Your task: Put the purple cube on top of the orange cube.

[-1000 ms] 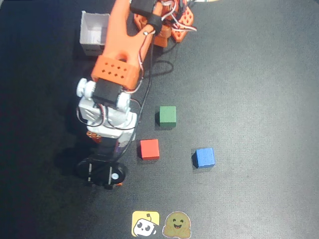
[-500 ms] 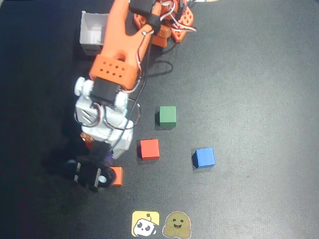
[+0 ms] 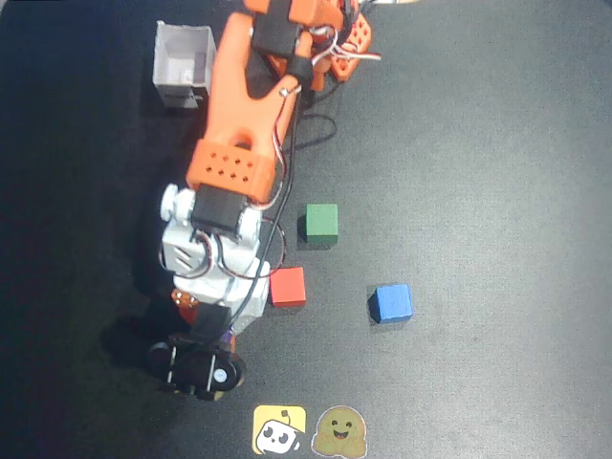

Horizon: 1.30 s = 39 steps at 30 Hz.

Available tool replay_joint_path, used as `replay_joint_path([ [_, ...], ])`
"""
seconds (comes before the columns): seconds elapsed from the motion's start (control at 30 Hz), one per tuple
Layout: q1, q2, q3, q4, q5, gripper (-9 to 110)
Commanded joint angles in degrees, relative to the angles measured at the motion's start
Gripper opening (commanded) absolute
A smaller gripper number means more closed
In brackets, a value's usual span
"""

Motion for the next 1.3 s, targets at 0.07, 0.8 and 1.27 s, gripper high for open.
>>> replay_joint_path([
  [0.07,-0.09,0.00,-3.34,-0.88,0.35,8],
  [0.8,0.44,-1.93,-3.43,-2.46,0.35,9],
  [1.27,1.05,-2.20,-3.08,-2.55,0.35,11],
])
